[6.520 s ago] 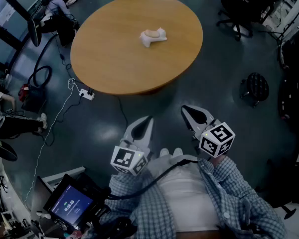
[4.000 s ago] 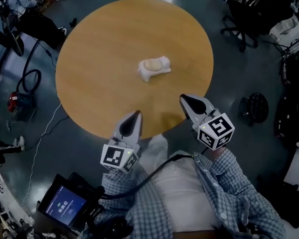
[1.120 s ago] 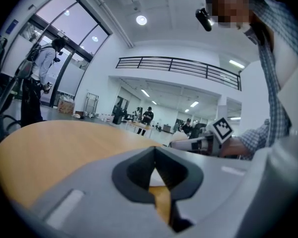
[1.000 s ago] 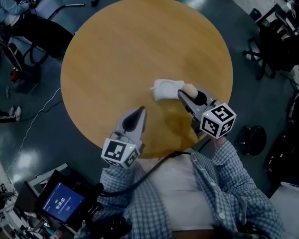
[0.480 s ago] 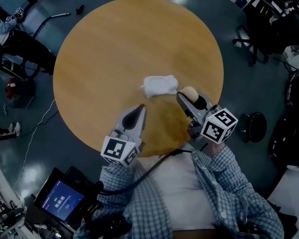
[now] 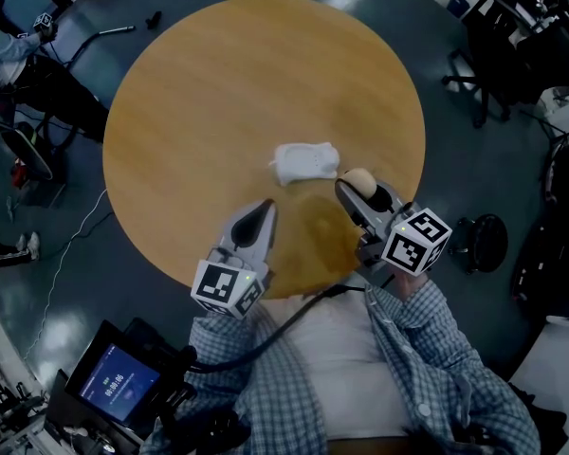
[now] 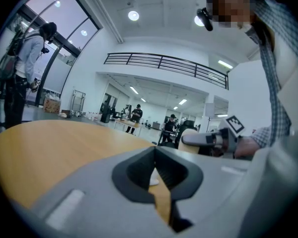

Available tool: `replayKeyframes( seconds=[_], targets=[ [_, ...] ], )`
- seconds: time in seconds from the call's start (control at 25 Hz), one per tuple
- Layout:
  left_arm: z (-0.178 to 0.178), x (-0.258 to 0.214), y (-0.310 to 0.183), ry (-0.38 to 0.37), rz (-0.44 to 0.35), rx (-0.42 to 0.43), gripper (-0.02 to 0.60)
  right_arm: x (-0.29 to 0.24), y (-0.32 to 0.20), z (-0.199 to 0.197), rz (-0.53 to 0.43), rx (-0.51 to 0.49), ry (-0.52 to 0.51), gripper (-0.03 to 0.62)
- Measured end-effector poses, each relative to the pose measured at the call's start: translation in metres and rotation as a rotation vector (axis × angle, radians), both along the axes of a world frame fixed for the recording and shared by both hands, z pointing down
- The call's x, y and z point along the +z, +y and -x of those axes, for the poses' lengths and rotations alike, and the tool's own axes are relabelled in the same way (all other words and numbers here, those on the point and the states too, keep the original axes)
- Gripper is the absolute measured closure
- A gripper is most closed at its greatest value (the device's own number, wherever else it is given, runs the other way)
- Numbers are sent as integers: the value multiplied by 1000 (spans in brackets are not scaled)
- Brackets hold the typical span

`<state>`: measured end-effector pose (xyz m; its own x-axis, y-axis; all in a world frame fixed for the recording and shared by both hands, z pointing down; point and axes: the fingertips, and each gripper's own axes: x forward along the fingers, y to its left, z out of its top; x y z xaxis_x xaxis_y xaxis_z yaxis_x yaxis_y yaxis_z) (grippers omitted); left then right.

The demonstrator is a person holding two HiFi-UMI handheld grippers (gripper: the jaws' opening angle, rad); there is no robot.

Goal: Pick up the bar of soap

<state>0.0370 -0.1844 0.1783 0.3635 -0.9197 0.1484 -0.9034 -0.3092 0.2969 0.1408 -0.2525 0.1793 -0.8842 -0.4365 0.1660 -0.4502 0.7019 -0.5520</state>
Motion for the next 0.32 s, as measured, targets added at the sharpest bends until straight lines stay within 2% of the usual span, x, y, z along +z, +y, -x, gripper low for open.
replayKeyframes(
  seconds=[0.32],
  targets=[
    [4,4,-1,1,5,-3,583,5,1,5,8,-8,5,479]
  ],
)
